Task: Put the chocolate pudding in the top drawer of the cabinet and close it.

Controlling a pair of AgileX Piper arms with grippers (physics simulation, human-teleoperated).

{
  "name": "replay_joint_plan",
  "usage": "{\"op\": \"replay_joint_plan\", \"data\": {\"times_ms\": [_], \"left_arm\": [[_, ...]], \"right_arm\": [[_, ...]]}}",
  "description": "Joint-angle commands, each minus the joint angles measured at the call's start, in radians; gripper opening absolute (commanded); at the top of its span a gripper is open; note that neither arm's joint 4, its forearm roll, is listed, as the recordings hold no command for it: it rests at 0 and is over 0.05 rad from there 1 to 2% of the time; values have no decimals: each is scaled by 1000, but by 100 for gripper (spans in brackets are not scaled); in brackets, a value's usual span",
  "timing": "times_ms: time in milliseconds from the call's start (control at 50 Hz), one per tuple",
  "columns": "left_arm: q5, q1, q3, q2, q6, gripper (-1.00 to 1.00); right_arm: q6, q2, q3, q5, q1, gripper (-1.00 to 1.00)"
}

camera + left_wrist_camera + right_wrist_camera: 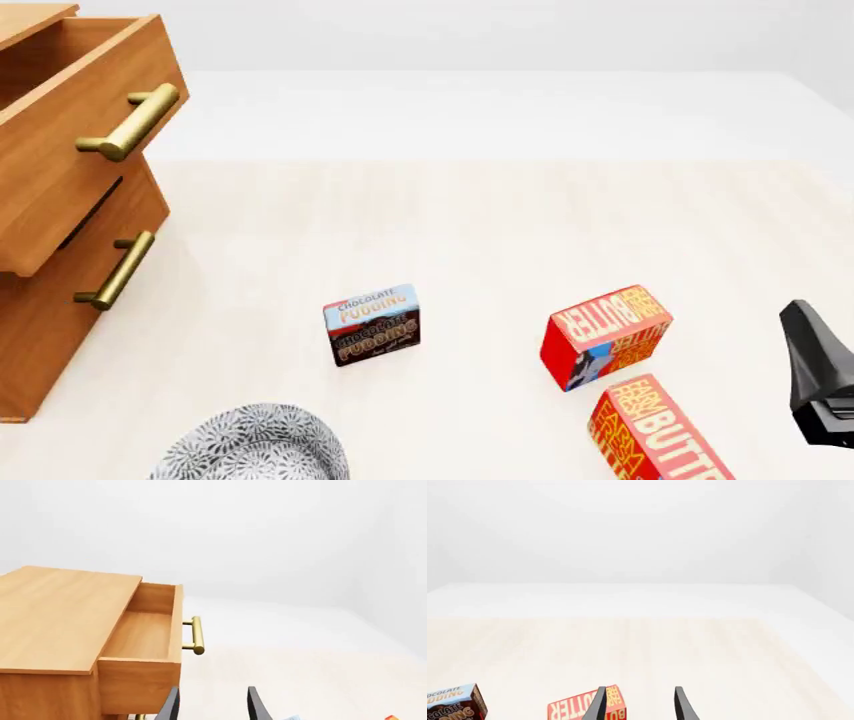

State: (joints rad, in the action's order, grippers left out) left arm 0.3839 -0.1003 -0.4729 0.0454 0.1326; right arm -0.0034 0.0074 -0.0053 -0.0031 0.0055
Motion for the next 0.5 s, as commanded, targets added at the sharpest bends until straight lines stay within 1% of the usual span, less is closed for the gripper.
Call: {"op": "replay_joint_plan", "data": {"times_ms": [20, 120, 280, 340, 420, 460, 500], "left_arm": [[132, -57, -202, 6, -10, 100], [169, -60, -271, 15, -18, 100], [187, -53, -338, 61, -21, 100], [196, -39, -363, 78, -34, 100], [221, -56, -422, 141, -47, 100], [228, -41, -447, 159, -74, 100], [225, -47, -461, 185, -69, 100]], "right_arm": [[0, -1, 1, 0, -1, 100], [0, -1, 1, 0, -1, 100], [0, -1, 1, 0, -1, 100], [0, -1, 1, 0, -1, 100], [0, -1, 1, 0, -1, 100], [0, -1, 1, 0, -1, 100], [0, -1, 1, 0, -1, 100]]}}
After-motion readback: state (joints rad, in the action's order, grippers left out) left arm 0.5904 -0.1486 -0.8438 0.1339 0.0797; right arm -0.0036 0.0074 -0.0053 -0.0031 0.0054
